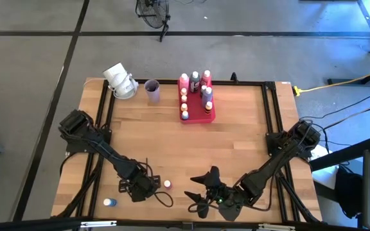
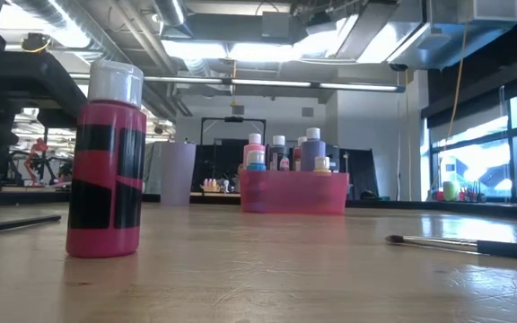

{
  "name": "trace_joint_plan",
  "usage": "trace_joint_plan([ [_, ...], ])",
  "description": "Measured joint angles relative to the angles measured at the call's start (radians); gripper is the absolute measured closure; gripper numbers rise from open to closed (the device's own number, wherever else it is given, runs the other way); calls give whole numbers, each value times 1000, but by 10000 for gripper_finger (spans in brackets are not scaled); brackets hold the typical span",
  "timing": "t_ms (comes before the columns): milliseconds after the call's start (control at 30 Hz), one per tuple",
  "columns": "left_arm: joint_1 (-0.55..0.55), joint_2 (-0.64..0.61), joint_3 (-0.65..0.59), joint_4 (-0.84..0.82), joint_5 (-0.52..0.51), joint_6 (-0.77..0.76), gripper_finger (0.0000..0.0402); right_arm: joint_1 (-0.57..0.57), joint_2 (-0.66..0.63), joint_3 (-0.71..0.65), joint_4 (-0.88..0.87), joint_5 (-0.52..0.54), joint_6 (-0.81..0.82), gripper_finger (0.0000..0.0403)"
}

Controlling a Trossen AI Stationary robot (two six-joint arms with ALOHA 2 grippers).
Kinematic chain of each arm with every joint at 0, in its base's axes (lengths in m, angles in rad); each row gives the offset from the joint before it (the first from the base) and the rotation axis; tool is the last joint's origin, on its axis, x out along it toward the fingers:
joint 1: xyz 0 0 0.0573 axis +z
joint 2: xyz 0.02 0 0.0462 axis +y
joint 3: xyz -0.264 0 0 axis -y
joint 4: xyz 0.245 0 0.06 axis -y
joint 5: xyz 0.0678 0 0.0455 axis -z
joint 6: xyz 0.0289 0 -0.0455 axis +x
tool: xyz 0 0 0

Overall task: Pick & Place Paint Supplies
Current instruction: Put the black paint brush into the purple cup

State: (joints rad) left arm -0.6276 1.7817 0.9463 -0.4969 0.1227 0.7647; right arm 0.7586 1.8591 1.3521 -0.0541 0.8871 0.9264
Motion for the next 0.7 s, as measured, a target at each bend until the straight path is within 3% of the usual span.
trace_joint_plan([
  [700,24,1,-1,27,0,24,267,0,0,0,13,0,-14,105],
])
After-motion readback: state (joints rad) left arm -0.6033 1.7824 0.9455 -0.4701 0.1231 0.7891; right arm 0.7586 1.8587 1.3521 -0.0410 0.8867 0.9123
